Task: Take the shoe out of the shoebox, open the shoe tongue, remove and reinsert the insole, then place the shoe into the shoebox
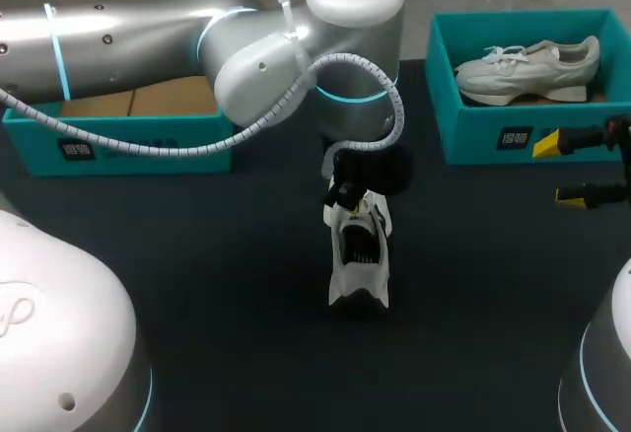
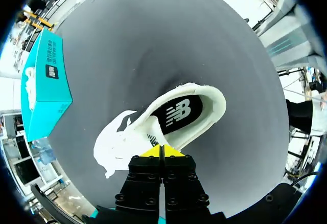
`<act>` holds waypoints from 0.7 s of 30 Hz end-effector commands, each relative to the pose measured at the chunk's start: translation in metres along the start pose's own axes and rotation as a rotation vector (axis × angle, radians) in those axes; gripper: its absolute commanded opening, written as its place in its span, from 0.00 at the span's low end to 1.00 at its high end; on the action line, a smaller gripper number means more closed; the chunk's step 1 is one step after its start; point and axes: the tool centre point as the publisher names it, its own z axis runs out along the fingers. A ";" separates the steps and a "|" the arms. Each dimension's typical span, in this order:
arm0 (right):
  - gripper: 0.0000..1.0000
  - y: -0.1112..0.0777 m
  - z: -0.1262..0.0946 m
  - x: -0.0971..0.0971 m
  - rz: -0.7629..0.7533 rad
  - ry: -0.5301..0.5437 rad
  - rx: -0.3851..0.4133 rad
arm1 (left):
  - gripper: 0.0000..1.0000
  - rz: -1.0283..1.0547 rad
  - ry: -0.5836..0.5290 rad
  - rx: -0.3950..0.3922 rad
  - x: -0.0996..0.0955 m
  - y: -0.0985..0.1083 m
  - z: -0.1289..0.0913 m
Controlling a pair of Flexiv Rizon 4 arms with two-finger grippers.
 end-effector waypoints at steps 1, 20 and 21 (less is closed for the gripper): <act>1.00 -0.001 0.000 0.000 0.001 -0.003 -0.001 | 0.00 -0.355 0.014 -0.060 0.011 -0.004 -0.014; 1.00 -0.001 0.000 0.000 0.001 -0.003 -0.001 | 0.96 -0.317 -0.025 -0.078 0.047 -0.043 -0.014; 1.00 -0.001 0.000 0.000 0.001 -0.003 -0.001 | 0.96 -0.320 -0.028 -0.077 0.049 -0.043 -0.013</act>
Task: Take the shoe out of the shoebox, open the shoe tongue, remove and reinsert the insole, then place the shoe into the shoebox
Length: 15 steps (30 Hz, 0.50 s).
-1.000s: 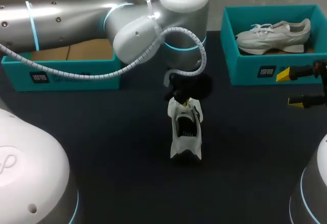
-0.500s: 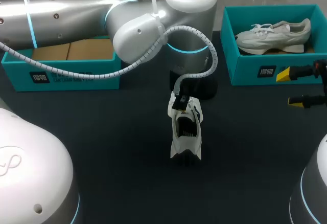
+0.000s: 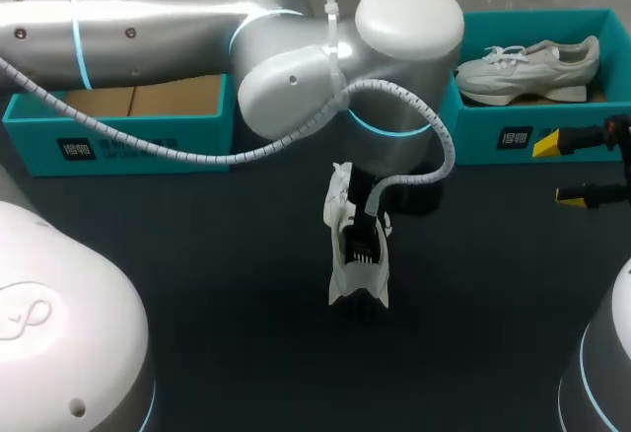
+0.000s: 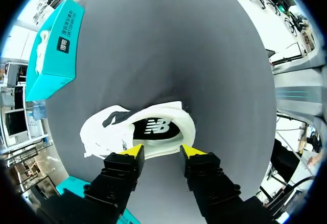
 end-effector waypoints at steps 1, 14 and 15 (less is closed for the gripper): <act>1.00 -0.001 0.000 0.000 0.001 -0.003 -0.001 | 0.95 -0.004 -0.013 0.008 0.008 0.001 0.005; 1.00 -0.001 0.000 0.000 0.001 -0.003 -0.001 | 0.82 -0.097 -0.021 0.047 0.035 -0.007 0.028; 1.00 -0.001 0.000 0.000 0.001 -0.003 -0.001 | 0.82 -0.111 -0.023 0.040 0.036 -0.009 0.030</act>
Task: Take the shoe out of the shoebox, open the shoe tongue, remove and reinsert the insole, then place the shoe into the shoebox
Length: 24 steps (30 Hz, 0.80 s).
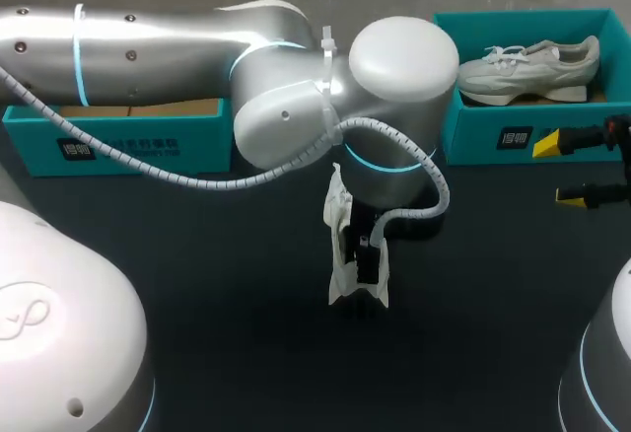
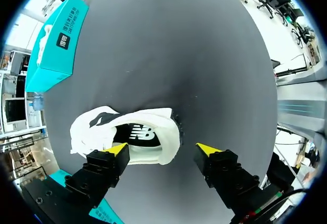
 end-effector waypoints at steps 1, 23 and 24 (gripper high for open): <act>1.00 -0.001 0.000 0.000 0.001 -0.003 -0.001 | 0.82 -0.026 -0.019 0.004 0.009 0.000 0.014; 1.00 -0.001 0.000 0.000 0.001 -0.003 -0.001 | 0.69 -0.068 -0.019 -0.014 0.017 -0.003 0.070; 1.00 -0.001 0.000 0.000 0.001 -0.003 -0.001 | 0.69 -0.067 -0.023 -0.013 0.017 -0.003 0.071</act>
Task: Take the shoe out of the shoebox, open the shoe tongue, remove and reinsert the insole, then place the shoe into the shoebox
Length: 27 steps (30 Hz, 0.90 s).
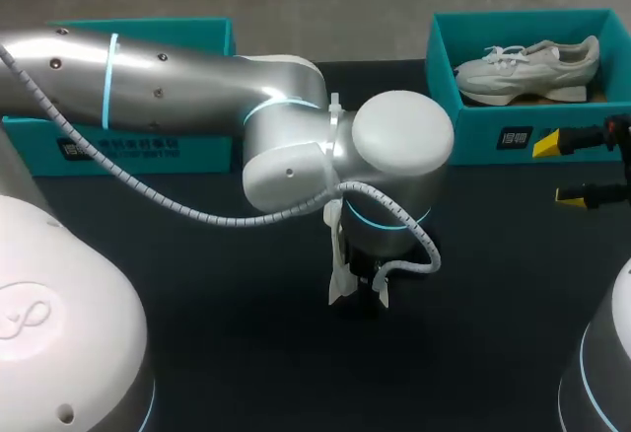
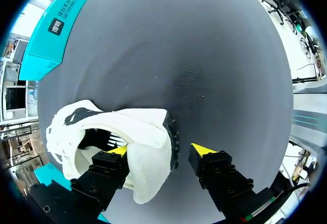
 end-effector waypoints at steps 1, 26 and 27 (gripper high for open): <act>1.00 -0.001 0.000 0.000 0.001 -0.003 -0.001 | 0.70 0.004 0.005 0.007 0.000 -0.003 0.008; 1.00 -0.001 0.000 0.000 0.001 -0.003 -0.001 | 0.27 -0.021 0.053 0.064 0.001 0.007 0.022; 1.00 -0.001 0.000 0.000 0.001 -0.003 -0.001 | 0.22 -0.019 0.055 0.066 0.001 0.007 0.022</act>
